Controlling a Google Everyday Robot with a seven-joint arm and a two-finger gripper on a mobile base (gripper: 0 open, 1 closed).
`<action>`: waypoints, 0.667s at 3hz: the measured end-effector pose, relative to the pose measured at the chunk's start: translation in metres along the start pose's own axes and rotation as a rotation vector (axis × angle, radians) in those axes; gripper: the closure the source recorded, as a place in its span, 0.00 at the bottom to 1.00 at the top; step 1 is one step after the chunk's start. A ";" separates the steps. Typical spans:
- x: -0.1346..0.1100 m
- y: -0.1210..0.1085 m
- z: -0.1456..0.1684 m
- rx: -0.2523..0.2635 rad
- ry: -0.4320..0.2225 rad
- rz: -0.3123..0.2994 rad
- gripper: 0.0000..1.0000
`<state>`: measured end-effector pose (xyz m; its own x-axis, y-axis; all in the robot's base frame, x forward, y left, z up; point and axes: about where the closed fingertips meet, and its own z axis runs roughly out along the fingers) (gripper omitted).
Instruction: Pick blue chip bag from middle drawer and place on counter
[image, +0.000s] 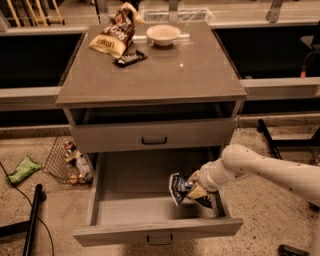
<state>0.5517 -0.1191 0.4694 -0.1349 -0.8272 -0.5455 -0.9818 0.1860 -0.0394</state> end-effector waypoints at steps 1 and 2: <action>-0.024 0.004 -0.100 0.068 -0.046 -0.085 1.00; -0.024 0.004 -0.100 0.068 -0.046 -0.085 1.00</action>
Offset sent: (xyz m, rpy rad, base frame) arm -0.0058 -0.0218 0.0787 0.0266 -0.0929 0.0204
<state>0.5380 -0.1520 0.5658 -0.0440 -0.8164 -0.5758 -0.9779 0.1532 -0.1425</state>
